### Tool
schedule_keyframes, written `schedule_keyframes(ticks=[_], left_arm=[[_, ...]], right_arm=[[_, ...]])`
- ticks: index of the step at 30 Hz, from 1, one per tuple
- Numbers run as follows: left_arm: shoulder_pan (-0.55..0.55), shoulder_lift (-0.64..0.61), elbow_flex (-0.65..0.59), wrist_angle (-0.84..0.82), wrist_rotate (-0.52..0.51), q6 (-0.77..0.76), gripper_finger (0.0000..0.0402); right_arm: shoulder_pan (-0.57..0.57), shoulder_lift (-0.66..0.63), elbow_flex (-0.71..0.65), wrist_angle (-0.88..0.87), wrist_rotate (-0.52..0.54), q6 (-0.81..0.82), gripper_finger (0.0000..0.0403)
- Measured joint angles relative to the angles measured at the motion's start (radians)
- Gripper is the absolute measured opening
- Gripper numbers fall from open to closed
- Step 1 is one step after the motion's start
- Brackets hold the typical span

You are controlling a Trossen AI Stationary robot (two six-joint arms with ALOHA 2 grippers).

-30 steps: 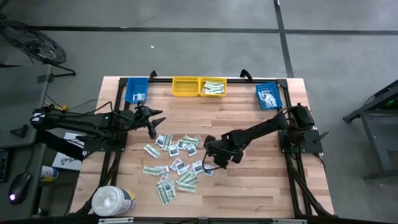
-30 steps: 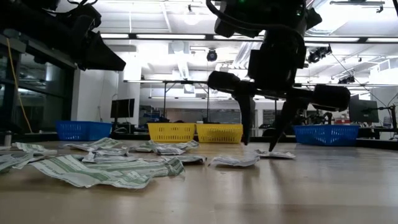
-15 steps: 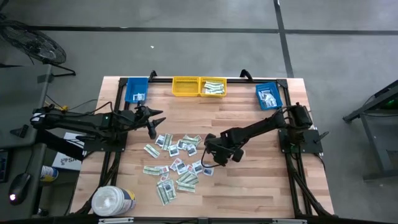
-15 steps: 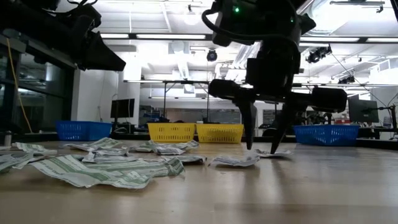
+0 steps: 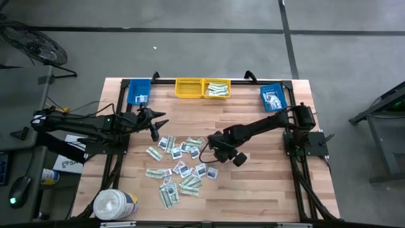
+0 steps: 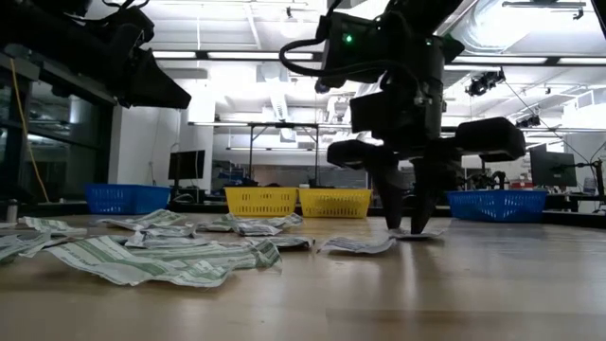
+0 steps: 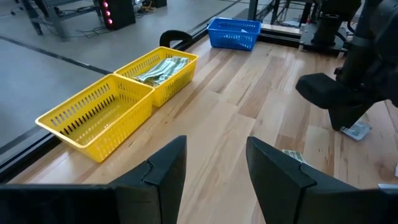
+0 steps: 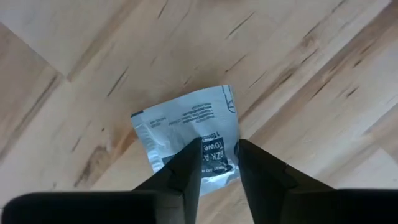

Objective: Pick & Place First Aid Supplies
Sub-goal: Put the black towelette pack into the right blue bin

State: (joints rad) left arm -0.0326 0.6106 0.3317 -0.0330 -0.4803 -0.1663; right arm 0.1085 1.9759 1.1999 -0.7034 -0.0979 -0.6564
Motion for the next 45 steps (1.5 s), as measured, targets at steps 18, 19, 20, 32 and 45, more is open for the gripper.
schedule_keyframes(ticks=[18,19,20,32,45], left_arm=[[0.0,0.0,0.0,0.0,0.001,-0.005,0.0165],[0.0,0.0,0.0,0.0,0.001,-0.005,0.0165],[0.0,0.0,0.0,0.0,0.001,-0.005,0.0165],[0.0,0.0,0.0,0.001,0.002,-0.005,0.0165],[0.0,0.0,0.0,0.001,0.002,-0.005,0.0165]], right_arm=[[-0.012,-0.026,-0.005,0.014,-0.04,0.216,0.0012],[-0.013,-0.033,-0.005,0.017,-0.042,0.226,0.0008],[-0.015,-0.037,-0.006,0.02,-0.042,0.23,0.0005],[-0.057,-0.163,-0.008,-0.055,0.152,0.359,0.0001],[-0.301,-0.313,-0.006,-0.379,0.356,0.579,0.0]])
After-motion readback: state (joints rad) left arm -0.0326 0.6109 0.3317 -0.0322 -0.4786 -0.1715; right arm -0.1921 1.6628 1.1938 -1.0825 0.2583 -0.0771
